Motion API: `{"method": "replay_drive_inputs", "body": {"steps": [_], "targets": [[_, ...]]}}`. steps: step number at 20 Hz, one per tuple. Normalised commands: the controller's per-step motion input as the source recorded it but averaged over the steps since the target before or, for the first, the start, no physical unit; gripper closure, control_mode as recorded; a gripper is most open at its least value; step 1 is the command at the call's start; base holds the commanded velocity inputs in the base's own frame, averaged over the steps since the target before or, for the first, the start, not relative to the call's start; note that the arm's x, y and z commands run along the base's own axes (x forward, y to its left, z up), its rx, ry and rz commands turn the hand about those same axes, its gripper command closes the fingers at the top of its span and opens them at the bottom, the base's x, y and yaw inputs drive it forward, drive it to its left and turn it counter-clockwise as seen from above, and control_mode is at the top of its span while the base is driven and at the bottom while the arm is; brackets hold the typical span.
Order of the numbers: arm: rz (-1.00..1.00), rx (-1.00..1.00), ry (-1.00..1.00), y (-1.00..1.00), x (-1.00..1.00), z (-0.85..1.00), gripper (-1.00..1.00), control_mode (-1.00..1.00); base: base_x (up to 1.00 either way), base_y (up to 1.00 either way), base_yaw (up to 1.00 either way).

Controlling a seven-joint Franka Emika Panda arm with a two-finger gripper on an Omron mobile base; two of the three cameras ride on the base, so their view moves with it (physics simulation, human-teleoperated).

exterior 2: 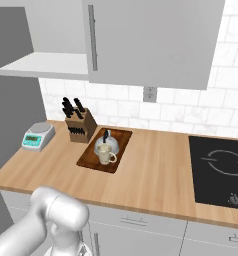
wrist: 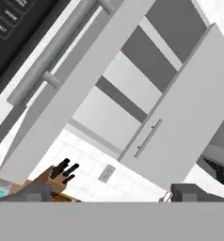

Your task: Pick the kettle from the counter and place it on the tray. Then pick the mug from the cabinet and place it on the tray. Then close the cabinet doors.

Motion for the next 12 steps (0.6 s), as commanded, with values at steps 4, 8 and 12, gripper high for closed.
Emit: {"method": "replay_drive_inputs", "body": {"steps": [4, 8, 12], "targets": [[0.0, -0.28, -0.09, 0.35, -0.11, 0.2, -1.0, -1.0, 0.0, 0.0, 0.0], [0.0, -0.32, -0.11, 0.38, -0.08, 0.15, -1.0, -1.0, 0.0, 0.0, 0.0], [-0.02, -0.3, -0.07, 0.38, 0.0, 0.05, -1.0, -1.0, 0.0, 0.0, 0.0]]}}
